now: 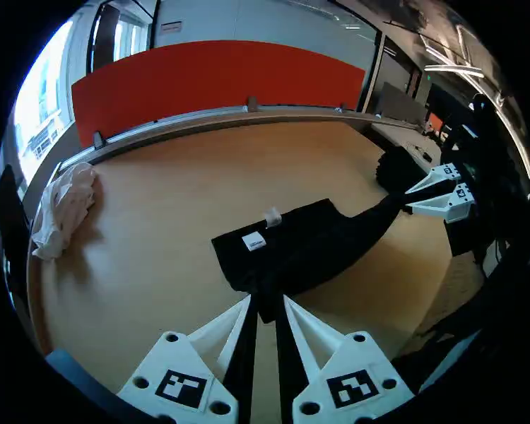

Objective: Fold towel

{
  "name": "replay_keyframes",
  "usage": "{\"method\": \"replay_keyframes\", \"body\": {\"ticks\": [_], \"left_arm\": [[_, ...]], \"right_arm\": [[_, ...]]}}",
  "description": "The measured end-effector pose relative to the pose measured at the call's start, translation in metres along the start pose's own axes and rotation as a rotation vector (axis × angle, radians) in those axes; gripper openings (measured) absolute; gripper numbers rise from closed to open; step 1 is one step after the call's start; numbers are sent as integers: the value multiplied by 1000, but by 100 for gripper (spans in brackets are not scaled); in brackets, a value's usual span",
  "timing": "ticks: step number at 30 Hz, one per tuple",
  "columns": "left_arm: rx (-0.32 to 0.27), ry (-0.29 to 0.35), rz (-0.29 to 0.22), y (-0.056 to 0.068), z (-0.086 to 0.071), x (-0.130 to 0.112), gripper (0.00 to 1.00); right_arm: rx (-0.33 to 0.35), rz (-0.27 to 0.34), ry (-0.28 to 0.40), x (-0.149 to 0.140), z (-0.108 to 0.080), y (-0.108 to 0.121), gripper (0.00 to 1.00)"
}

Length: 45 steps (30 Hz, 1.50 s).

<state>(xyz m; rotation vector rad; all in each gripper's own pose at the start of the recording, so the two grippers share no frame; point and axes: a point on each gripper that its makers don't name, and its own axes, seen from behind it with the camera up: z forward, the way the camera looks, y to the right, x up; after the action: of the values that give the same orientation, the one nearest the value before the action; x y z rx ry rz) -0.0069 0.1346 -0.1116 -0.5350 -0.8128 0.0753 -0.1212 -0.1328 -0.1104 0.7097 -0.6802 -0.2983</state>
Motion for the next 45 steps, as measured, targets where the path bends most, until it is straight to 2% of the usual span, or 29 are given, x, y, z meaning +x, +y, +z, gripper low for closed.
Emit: {"method": "replay_keyframes", "body": {"ticks": [25,38,45], "left_arm": [[43,-30,22,-29,64,8,16],[51,-53,30,-35,89,3,16],[61,-74,62,-39,101,-2,17]], "right_arm": [[-29,7,-84,-15,58,34,15],[-39,21,-108,-27,73,45,15],[-38,36,-128,-35,82,50,16]]}}
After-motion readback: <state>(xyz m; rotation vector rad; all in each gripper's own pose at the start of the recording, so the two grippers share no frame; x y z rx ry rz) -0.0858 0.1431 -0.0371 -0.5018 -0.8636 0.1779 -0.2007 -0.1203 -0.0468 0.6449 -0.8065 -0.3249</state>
